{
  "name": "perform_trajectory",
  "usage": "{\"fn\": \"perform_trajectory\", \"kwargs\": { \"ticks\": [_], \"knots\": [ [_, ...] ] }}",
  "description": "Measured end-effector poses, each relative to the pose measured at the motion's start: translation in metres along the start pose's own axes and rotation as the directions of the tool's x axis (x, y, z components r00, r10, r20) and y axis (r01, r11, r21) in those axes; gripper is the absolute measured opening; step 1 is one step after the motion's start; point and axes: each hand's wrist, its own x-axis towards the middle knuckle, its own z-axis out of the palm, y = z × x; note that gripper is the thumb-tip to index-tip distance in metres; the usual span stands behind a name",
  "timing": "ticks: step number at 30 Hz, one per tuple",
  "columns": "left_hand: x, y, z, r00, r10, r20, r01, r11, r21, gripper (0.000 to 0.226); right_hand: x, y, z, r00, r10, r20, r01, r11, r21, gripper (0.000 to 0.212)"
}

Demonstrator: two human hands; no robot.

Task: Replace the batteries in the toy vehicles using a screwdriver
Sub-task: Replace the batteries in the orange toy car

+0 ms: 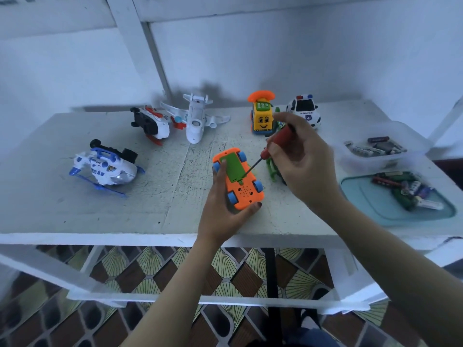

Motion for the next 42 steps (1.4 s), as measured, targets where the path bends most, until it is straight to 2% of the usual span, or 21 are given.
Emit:
{"fn": "perform_trajectory", "kwargs": {
  "ticks": [7, 21, 24, 28, 32, 36, 40, 42],
  "knots": [
    [-0.001, 0.003, 0.0, 1.0, 0.016, -0.017, -0.015, 0.998, 0.058, 0.105, -0.002, -0.005, 0.001, 0.978, -0.193, 0.079, 0.204, 0.967, -0.153, 0.039],
    [-0.001, 0.004, 0.0, 1.0, 0.007, -0.024, -0.005, 0.996, 0.084, 0.107, 0.001, -0.006, 0.003, 0.969, -0.217, 0.121, 0.235, 0.957, -0.168, 0.04],
    [-0.001, 0.005, 0.001, 1.0, -0.001, -0.022, 0.003, 0.997, 0.08, 0.107, 0.001, -0.007, 0.003, 0.956, -0.243, 0.164, 0.272, 0.945, -0.184, 0.042],
    [-0.001, 0.005, 0.0, 1.0, -0.021, -0.019, 0.023, 0.996, 0.092, 0.108, 0.003, -0.006, 0.005, 0.937, -0.286, 0.201, 0.325, 0.925, -0.195, 0.055],
    [-0.001, 0.005, 0.001, 0.999, -0.038, -0.014, 0.039, 0.995, 0.087, 0.108, 0.009, -0.005, 0.007, 0.91, -0.331, 0.251, 0.387, 0.895, -0.222, 0.046],
    [0.0, 0.003, 0.001, 0.999, -0.047, -0.012, 0.047, 0.997, 0.067, 0.109, 0.016, -0.009, 0.011, 0.935, -0.293, 0.199, 0.318, 0.942, -0.106, 0.042],
    [0.001, 0.003, 0.002, 0.999, -0.046, -0.012, 0.047, 0.996, 0.077, 0.108, 0.018, -0.01, 0.011, 0.97, -0.135, 0.203, 0.114, 0.987, 0.111, 0.039],
    [0.001, 0.003, 0.002, 0.999, -0.043, -0.009, 0.043, 0.997, 0.063, 0.108, 0.017, -0.011, 0.012, 0.967, -0.167, 0.191, 0.151, 0.984, 0.093, 0.039]
  ]
}}
